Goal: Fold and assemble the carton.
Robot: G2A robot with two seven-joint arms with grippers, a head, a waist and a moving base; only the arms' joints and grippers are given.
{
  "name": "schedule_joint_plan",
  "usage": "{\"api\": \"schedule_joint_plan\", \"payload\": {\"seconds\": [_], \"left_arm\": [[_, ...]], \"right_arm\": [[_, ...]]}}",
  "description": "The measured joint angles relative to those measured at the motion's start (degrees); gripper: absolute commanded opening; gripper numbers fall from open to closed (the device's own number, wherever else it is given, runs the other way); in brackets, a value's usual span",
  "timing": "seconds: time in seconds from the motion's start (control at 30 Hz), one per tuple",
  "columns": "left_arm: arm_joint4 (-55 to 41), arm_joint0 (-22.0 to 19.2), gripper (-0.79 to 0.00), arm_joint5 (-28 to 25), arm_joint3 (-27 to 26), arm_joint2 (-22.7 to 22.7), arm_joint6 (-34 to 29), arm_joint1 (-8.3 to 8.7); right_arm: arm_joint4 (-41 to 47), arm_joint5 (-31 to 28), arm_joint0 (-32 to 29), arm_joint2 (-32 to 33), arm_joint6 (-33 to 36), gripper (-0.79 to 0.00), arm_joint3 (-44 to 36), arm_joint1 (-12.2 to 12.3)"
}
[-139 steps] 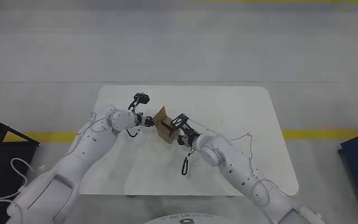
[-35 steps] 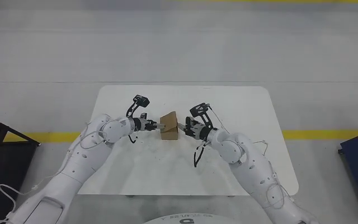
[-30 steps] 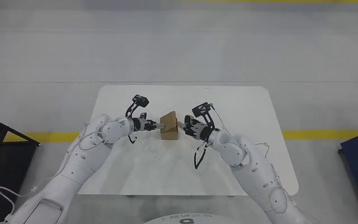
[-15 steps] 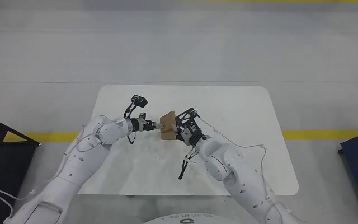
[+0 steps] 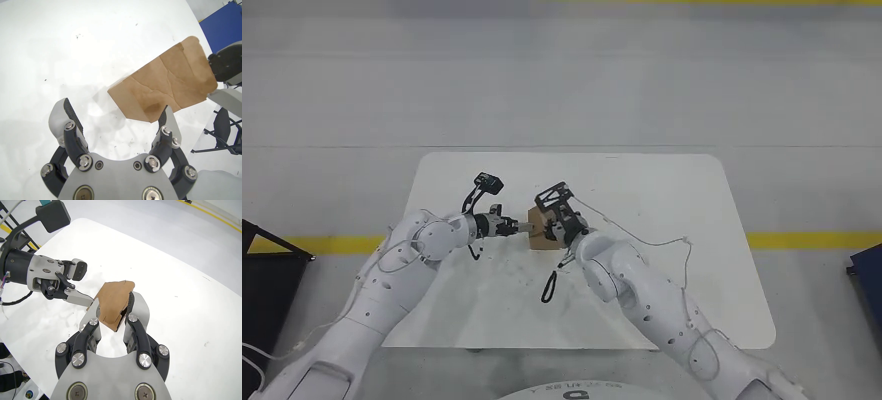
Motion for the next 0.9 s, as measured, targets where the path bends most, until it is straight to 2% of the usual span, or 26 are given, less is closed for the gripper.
{"api": "schedule_joint_plan", "payload": {"seconds": [0.53, 0.9], "left_arm": [[-0.2, -0.5, 0.000, -0.1, 0.9, 0.5, -0.2, -0.41], [-0.7, -1.0, 0.000, -0.5, 2.5, 1.1, 0.0, -0.84]], "right_arm": [[2.9, -0.7, 4.3, -2.0, 4.3, -0.440, 5.4, -1.9], [7.1, -6.3, 7.8, -2.6, 7.6, -0.431, 9.8, -2.9]]}}
